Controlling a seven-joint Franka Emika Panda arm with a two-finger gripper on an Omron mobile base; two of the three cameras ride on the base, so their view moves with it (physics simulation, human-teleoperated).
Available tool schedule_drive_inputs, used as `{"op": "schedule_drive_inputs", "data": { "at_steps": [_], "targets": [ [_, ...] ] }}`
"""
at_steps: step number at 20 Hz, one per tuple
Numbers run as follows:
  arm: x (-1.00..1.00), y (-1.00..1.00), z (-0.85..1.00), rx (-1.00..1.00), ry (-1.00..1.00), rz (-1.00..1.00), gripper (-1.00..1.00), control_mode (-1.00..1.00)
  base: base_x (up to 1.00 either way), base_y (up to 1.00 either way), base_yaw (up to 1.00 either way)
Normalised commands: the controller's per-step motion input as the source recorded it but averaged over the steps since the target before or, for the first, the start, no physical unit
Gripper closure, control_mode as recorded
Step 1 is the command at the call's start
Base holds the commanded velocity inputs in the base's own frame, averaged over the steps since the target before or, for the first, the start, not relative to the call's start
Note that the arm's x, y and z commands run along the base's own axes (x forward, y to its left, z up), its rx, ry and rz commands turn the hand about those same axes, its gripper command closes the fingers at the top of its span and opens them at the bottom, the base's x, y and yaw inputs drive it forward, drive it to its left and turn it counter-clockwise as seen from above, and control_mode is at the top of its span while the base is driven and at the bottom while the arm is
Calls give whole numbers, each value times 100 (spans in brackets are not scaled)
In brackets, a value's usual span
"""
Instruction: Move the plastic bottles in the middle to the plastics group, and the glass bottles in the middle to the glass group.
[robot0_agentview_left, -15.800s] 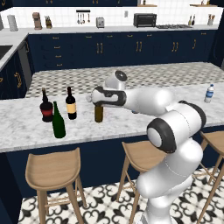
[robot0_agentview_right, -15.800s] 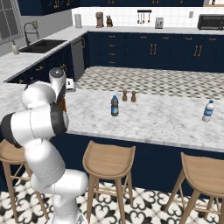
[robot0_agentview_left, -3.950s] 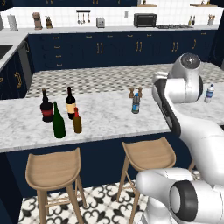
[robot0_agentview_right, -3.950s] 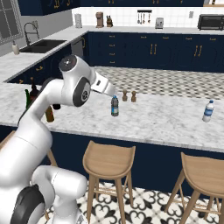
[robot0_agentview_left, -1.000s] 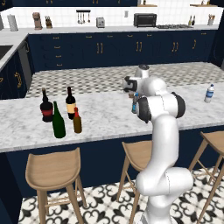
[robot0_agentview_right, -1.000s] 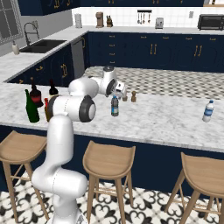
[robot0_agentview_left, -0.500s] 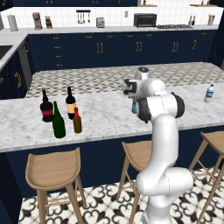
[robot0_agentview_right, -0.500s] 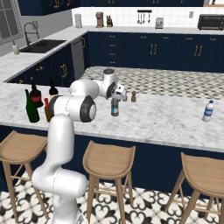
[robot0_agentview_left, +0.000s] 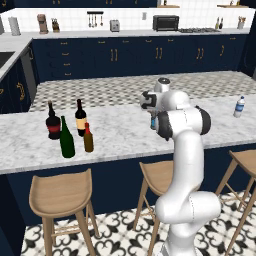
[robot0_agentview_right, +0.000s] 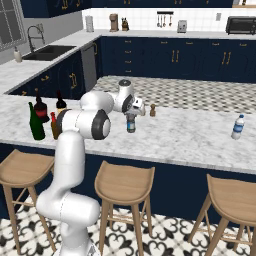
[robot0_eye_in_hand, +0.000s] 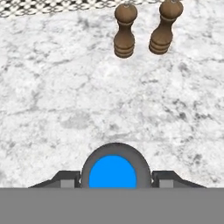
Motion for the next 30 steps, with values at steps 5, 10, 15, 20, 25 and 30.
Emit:
{"op": "schedule_drive_inputs", "data": {
  "at_steps": [5,10,15,20,25,30],
  "targets": [
    [0,-1,0,0,0,0,100,-100,0,0,0],
    [-8,-44,30,2,0,-2,100,-100,0,0,0],
    [-44,-60,56,2,0,-5,100,-100,0,0,0],
    [-94,-80,56,5,-1,-11,100,-100,0,0,0],
    [-100,-79,37,10,-2,-16,100,-100,0,0,0],
    [-95,-82,9,3,-5,-26,100,-100,0,0,0]
  ]
}}
